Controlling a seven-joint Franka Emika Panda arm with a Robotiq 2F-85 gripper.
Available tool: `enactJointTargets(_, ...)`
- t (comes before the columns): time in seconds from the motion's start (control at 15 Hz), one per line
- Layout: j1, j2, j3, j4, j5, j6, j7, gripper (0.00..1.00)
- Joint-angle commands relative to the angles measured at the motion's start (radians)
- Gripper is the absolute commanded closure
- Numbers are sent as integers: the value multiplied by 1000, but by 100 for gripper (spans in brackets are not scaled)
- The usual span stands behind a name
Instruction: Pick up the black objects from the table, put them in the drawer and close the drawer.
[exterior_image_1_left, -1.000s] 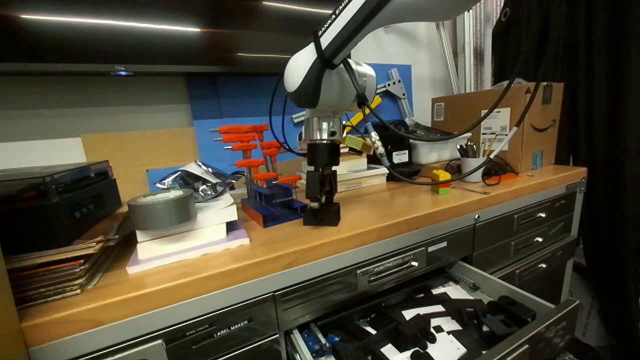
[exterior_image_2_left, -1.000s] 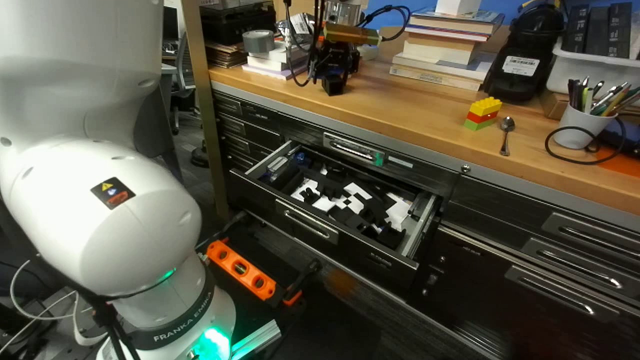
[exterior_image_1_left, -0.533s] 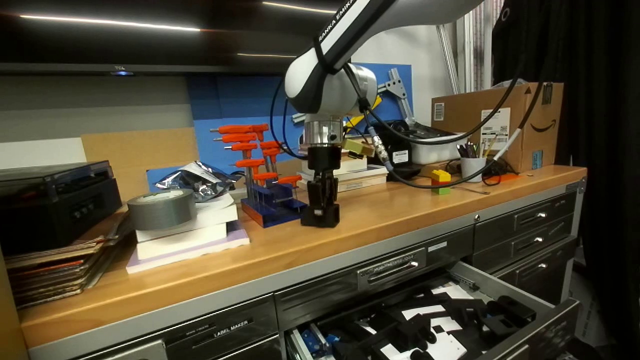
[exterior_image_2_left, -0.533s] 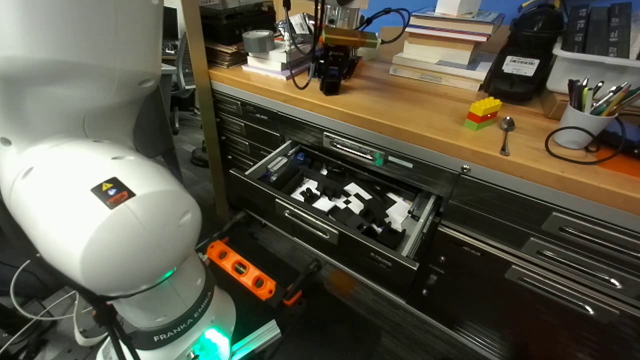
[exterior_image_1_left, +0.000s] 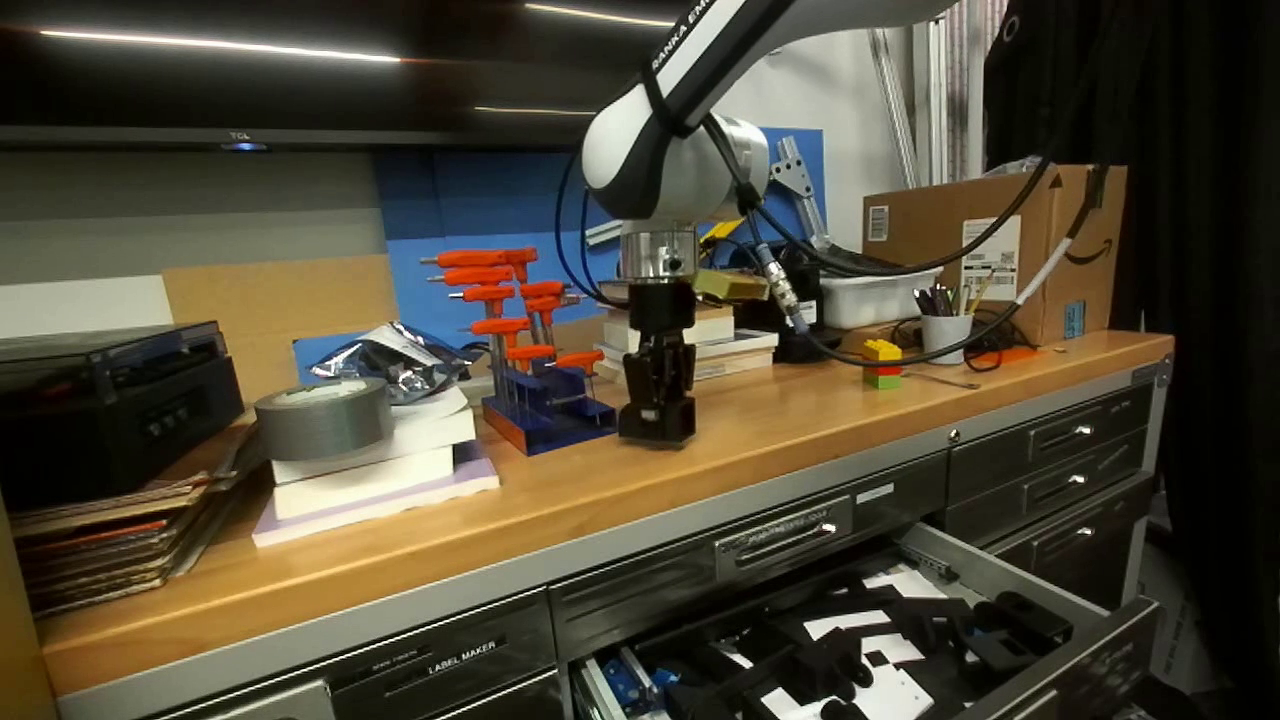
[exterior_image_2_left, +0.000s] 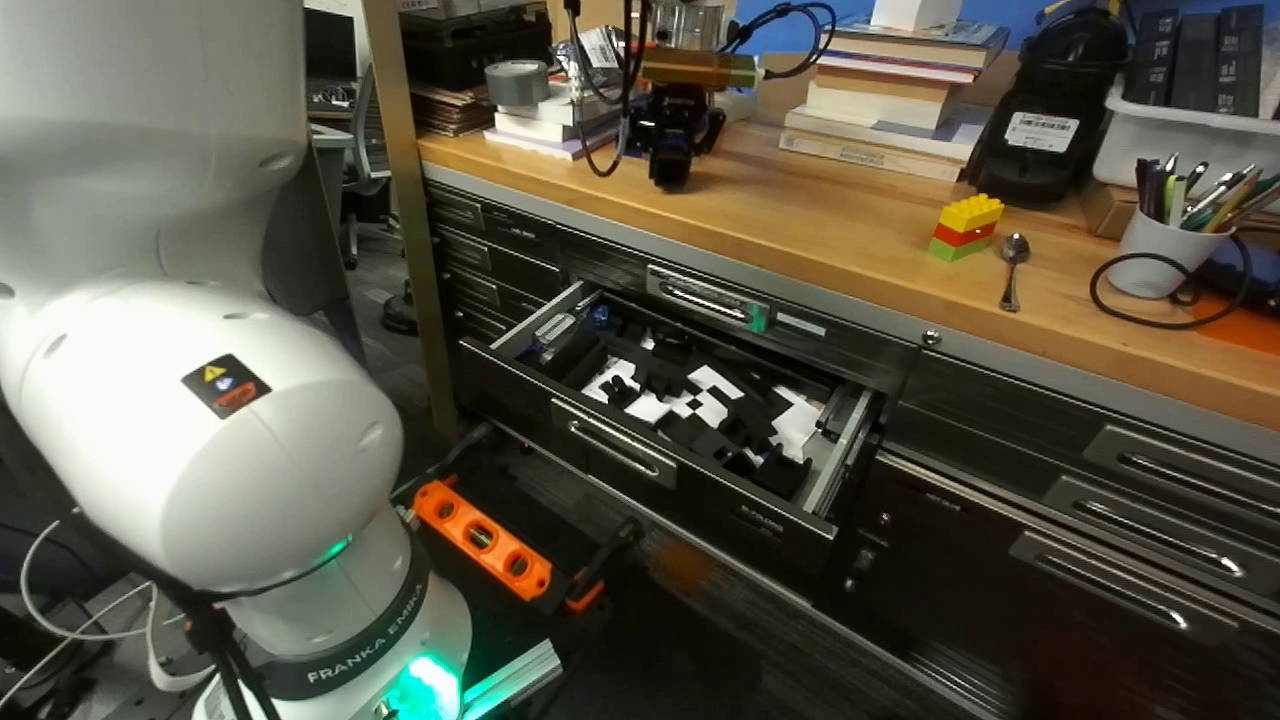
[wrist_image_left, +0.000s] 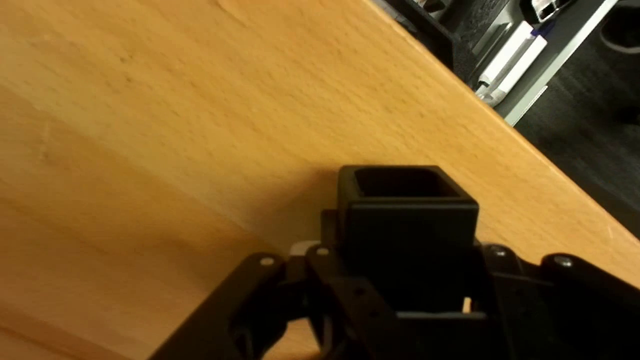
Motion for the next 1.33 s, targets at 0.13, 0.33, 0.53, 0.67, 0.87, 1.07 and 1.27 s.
enactJointTargets(0.13, 11, -222, -51, -192, -66, 13, 236, 71)
enactJointTargets(0.33, 12, -318, -62, -290, -89, -2, 350, 72)
enactJointTargets(0.53, 13, -398, -60, -386, -100, -10, 442, 71)
enactJointTargets(0.67, 13, -442, -57, -449, -101, -7, 494, 72)
enactJointTargets(0.87, 8, -483, -55, -560, -111, 32, 629, 72)
enactJointTargets(1.07, -1, -490, -55, -654, -126, 70, 759, 72)
enactJointTargets(1.27, -13, -481, -65, -729, -135, 124, 841, 72)
